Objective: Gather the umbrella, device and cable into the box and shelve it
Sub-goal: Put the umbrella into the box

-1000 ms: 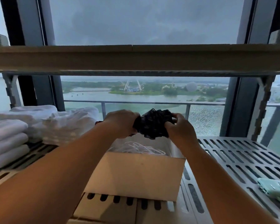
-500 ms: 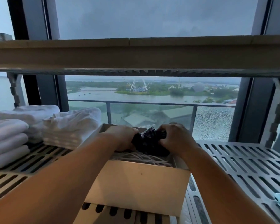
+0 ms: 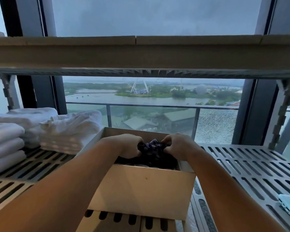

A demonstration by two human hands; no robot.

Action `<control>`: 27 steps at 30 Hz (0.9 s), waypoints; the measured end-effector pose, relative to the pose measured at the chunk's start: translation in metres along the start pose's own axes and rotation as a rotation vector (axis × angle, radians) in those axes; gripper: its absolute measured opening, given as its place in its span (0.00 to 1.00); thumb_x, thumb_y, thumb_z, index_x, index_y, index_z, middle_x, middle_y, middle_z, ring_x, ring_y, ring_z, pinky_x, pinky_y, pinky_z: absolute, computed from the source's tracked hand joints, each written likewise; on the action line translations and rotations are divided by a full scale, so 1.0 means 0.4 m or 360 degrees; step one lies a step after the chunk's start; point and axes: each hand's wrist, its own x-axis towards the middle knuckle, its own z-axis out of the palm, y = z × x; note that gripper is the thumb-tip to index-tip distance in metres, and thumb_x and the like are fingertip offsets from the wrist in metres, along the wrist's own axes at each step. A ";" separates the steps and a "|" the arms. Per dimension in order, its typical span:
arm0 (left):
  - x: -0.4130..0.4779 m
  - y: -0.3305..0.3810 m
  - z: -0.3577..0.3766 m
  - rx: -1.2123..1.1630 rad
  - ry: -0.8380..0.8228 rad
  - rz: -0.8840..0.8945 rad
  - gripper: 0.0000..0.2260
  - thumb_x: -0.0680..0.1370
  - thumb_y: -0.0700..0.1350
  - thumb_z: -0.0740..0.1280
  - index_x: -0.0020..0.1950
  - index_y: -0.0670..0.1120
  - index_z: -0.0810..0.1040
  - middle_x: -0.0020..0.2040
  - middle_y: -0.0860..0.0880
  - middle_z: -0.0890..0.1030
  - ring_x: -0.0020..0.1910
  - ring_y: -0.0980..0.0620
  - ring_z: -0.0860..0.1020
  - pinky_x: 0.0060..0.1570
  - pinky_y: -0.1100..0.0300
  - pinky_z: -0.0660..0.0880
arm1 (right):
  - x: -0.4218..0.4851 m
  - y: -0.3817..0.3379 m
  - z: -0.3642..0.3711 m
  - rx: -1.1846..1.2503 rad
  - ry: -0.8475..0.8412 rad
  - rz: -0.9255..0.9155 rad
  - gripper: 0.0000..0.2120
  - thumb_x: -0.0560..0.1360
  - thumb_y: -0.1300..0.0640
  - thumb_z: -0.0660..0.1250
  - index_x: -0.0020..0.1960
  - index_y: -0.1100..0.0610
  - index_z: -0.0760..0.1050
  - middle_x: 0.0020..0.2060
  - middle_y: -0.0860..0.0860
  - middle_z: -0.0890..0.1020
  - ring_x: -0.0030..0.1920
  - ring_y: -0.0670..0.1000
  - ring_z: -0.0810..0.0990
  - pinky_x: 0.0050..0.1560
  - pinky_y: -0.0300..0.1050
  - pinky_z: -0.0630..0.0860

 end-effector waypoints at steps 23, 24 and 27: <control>-0.038 0.198 -0.045 -0.0205 0.0861 0.0503 0.12 0.81 0.53 0.59 0.55 0.58 0.82 0.54 0.54 0.83 0.51 0.49 0.80 0.48 0.55 0.77 | -0.185 0.060 -0.025 0.0382 0.0858 0.0390 0.14 0.79 0.53 0.66 0.64 0.52 0.76 0.54 0.52 0.83 0.51 0.52 0.83 0.55 0.46 0.78; -0.037 0.220 -0.045 -0.0192 0.0883 0.0518 0.12 0.81 0.53 0.58 0.54 0.59 0.82 0.54 0.55 0.83 0.51 0.49 0.80 0.48 0.55 0.77 | -0.199 0.071 -0.028 0.0387 0.0895 0.0402 0.14 0.79 0.54 0.65 0.64 0.52 0.76 0.54 0.52 0.83 0.50 0.52 0.83 0.55 0.48 0.79; -0.033 0.283 -0.048 -0.0217 0.0846 0.0588 0.12 0.81 0.54 0.59 0.54 0.57 0.82 0.53 0.54 0.83 0.52 0.49 0.80 0.50 0.53 0.78 | -0.232 0.109 -0.040 0.0362 0.1009 0.0420 0.12 0.80 0.59 0.62 0.62 0.53 0.76 0.52 0.55 0.84 0.48 0.53 0.83 0.52 0.51 0.81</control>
